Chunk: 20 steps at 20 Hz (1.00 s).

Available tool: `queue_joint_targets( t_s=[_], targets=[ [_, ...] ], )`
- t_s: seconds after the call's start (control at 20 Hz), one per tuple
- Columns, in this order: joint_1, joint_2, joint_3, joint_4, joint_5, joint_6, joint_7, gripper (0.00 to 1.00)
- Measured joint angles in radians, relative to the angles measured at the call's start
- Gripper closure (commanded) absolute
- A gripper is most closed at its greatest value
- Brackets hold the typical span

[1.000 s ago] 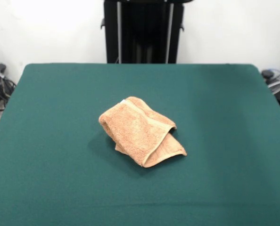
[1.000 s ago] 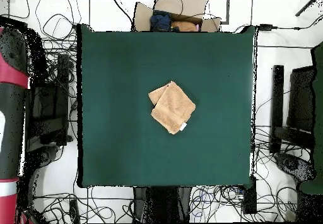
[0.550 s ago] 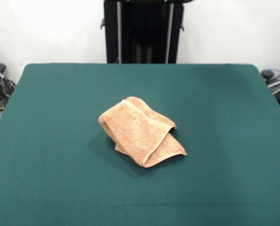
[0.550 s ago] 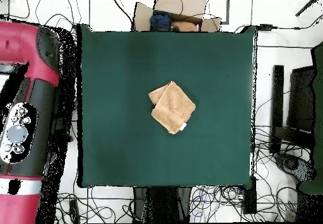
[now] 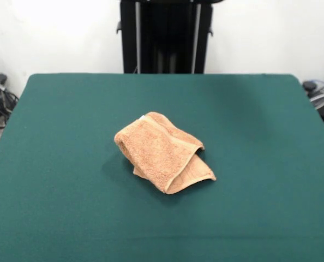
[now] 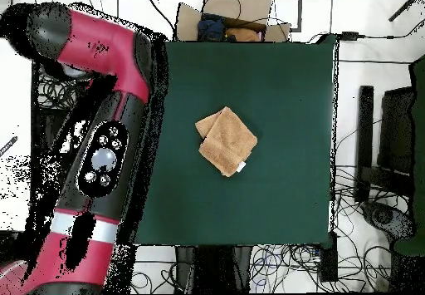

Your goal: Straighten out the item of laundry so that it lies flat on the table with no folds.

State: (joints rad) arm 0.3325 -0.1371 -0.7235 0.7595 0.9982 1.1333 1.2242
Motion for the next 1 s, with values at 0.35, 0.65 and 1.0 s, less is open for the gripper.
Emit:
queue_joint_targets(
  t_s=[0.35, 0.65, 1.0],
  targets=[
    [-0.079, -0.054, 0.115, 0.061, -0.08, -0.046, -0.108, 0.0],
    [-0.067, -0.157, 0.168, 0.231, -0.128, -0.127, -0.121, 0.0],
    [0.03, -0.273, 0.169, 0.383, -0.162, -0.203, -0.121, 0.0]
  ],
)
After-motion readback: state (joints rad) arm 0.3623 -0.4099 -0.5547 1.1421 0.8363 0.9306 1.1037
